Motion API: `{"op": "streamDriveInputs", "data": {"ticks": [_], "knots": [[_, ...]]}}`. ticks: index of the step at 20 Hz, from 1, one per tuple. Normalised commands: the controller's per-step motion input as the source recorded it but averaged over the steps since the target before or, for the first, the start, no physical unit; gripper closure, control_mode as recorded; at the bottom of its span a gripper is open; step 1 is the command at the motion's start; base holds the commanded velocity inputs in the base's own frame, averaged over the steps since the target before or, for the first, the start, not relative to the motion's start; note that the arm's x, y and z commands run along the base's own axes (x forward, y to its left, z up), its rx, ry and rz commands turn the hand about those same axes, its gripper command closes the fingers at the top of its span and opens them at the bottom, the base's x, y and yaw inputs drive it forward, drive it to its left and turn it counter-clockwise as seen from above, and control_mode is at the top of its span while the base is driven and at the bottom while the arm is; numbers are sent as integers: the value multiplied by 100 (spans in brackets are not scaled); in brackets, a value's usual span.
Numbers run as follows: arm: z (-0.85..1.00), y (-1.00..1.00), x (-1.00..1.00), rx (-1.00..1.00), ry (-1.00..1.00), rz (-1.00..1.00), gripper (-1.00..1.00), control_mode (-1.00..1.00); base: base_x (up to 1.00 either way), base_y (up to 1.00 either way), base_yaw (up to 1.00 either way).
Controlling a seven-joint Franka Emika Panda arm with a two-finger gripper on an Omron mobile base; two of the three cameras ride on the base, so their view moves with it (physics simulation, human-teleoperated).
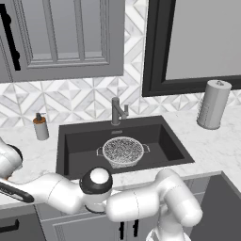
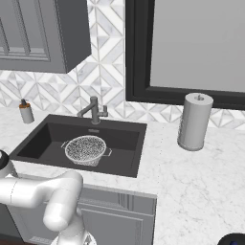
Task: Put the colander in the sink, put the tangerine in the colander, and turn on the sink faucet and pour water over the colander.
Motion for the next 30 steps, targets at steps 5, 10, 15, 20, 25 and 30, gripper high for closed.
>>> {"op": "streamDriveInputs", "data": {"ticks": [5, 10, 15, 20, 25, 30], "knots": [[1, -81, -13, 0, -3, -15, 100, -100, 0, 0, 0], [9, -91, -4, 0, -3, -17, 100, -100, 0, 0, 0], [11, -94, -2, 0, -1, -13, 100, -100, 0, 0, 0], [6, -100, -10, 0, -1, -8, 100, -100, 0, 0, 0], [0, -100, -17, 0, -3, -6, 100, -100, 0, 0, 0], [3, -100, -4, 0, -1, -5, 100, -100, 0, 0, 0]]}}
